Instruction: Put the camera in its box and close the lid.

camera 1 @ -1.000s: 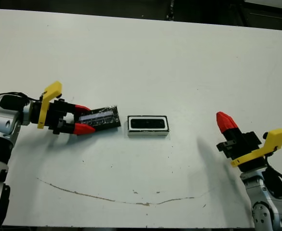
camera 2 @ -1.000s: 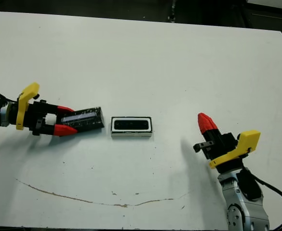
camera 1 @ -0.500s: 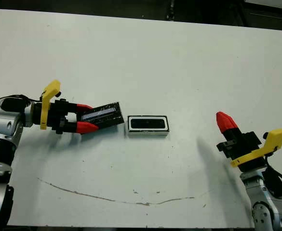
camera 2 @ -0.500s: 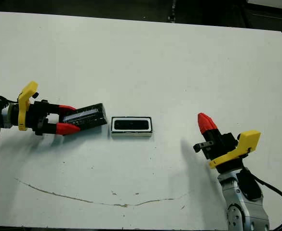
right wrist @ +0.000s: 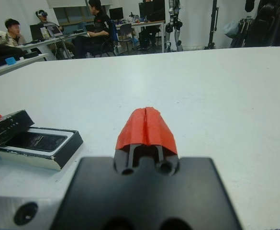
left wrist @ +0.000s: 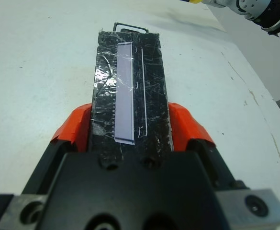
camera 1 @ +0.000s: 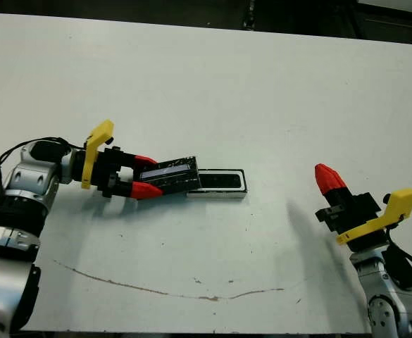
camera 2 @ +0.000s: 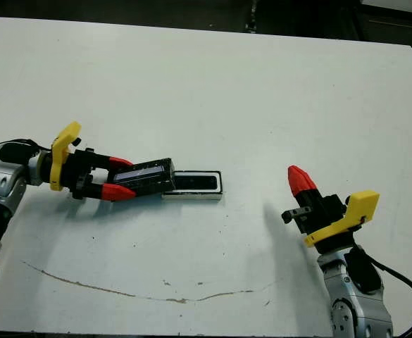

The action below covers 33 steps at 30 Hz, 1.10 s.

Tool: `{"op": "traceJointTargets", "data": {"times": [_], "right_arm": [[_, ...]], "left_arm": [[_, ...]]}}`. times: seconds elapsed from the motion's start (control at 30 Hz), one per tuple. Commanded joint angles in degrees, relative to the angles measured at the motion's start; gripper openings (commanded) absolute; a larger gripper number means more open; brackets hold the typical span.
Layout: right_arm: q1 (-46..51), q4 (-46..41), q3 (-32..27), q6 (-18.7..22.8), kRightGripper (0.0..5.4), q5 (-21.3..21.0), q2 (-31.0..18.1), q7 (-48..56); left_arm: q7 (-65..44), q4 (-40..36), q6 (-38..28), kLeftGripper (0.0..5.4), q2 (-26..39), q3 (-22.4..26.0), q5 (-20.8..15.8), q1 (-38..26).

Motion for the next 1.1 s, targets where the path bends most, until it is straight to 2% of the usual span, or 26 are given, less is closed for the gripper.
{"op": "traceJointTargets", "data": {"times": [0.03, 0.33, 0.5, 0.6, 0.73, 0.93, 1.1], "right_arm": [[0.6, -0.3, -0.3, 0.8, 0.0, 0.0, -1.0, 0.0], [0.5, -0.1, -0.1, 0.6, 0.0, 0.0, -1.0, -0.1], [0.5, 0.0, -0.2, 0.5, 0.0, 0.1, -0.9, 0.1], [0.4, 0.4, -0.3, 0.3, 0.0, 0.4, -0.7, 0.2], [0.5, 0.3, -0.1, 0.1, 0.0, -0.3, -1.0, 0.1], [0.4, 0.3, -0.2, 0.4, 0.0, 0.3, -0.7, 0.3], [0.6, -0.1, -0.2, 1.1, 0.0, 0.6, -0.7, -0.3]], "left_arm": [[-0.8, 0.9, -1.0, 3.18, -1.2, -0.7, 0.8, -0.4], [1.2, 0.0, -3.6, 3.18, -3.1, -1.6, 2.4, 0.4], [7.1, -4.4, 2.0, 3.18, -4.7, -0.7, 1.4, 2.7], [9.6, -7.6, 2.9, 3.18, -5.4, -0.9, 1.5, 4.2], [10.7, -8.5, -0.6, 3.18, -6.9, -1.4, 1.8, 5.2], [11.4, -8.7, 0.7, 3.18, -8.2, -3.8, 2.6, 4.6], [10.5, -7.7, -1.5, 3.18, -9.6, -5.3, 3.0, 3.9]]}}
